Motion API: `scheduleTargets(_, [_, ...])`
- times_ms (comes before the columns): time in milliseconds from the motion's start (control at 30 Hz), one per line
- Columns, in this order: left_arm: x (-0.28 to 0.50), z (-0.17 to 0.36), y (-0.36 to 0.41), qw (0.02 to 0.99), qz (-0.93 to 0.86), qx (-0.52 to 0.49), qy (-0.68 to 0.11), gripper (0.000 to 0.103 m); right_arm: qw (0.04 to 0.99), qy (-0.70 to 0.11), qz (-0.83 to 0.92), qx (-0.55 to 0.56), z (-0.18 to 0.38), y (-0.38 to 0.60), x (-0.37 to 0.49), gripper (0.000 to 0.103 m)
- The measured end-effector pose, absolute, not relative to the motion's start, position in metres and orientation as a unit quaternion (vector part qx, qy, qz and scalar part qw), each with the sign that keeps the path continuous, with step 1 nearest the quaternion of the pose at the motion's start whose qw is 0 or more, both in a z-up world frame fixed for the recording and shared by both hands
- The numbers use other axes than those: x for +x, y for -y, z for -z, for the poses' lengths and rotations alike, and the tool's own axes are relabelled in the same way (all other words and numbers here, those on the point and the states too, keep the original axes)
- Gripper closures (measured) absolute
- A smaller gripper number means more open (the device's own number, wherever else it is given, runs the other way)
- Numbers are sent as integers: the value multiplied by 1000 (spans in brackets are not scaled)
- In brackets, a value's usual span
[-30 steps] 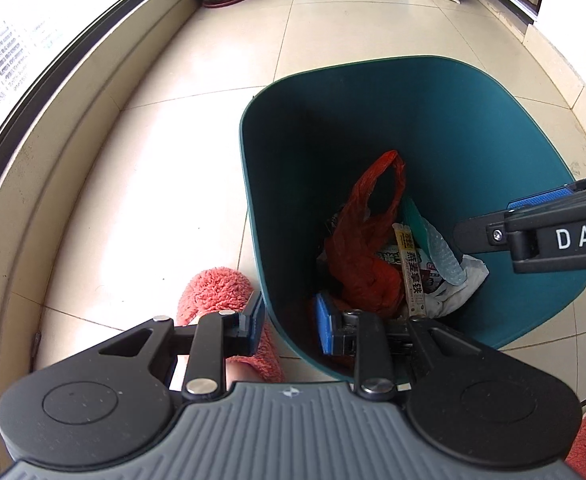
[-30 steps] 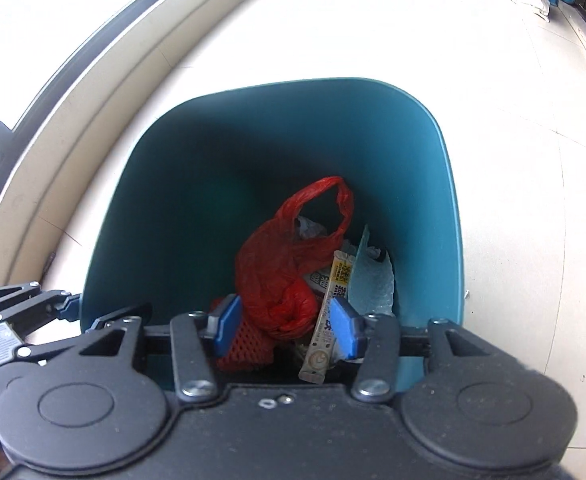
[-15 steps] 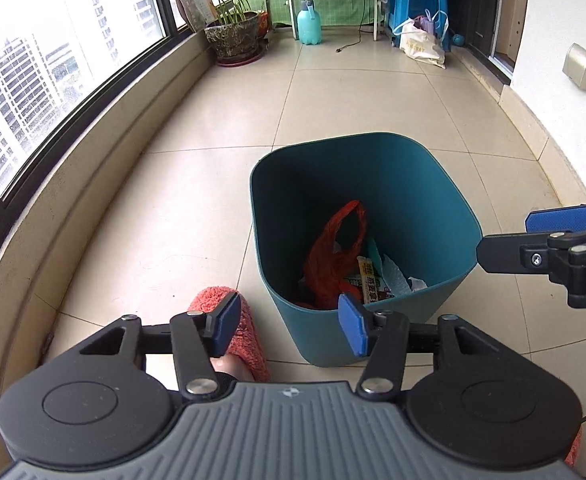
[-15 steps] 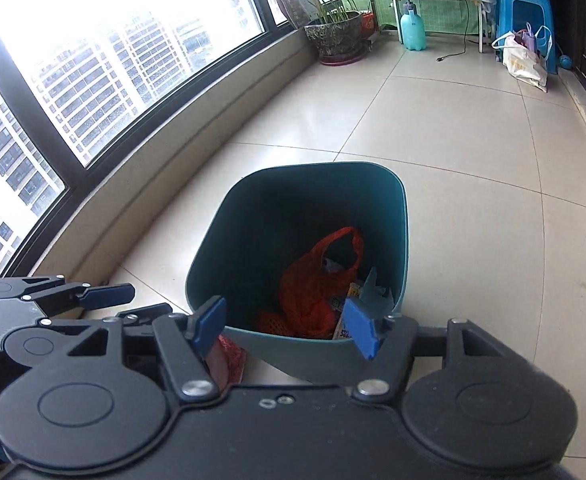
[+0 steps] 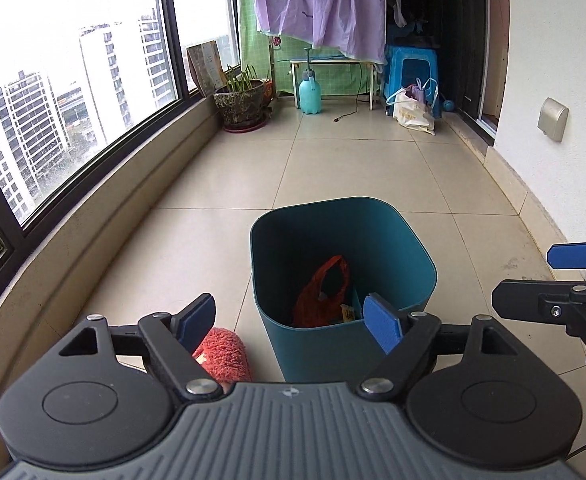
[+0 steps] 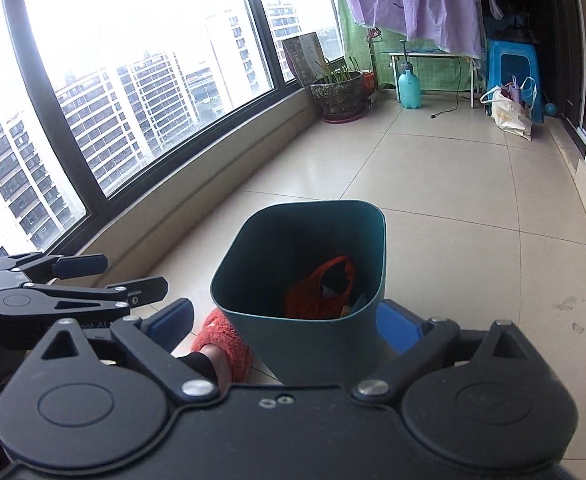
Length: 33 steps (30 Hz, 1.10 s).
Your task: Collect trash
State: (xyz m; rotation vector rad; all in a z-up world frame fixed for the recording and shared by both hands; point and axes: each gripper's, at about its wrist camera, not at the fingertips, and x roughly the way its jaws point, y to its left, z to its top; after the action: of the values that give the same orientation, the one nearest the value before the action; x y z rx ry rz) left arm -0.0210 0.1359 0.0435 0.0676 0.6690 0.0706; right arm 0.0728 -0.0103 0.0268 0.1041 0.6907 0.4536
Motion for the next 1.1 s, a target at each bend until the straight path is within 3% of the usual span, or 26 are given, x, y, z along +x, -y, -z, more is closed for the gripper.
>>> scheduleTargets(233, [-29, -41, -137, 947, -21, 7, -321, 21, 930, -301, -203, 61, -18, 13, 64, 0])
scheduleTargets(1100, [-39, -31, -135, 951, 5, -5, -308, 21, 939, -292, -179, 36, -1, 10, 62, 0])
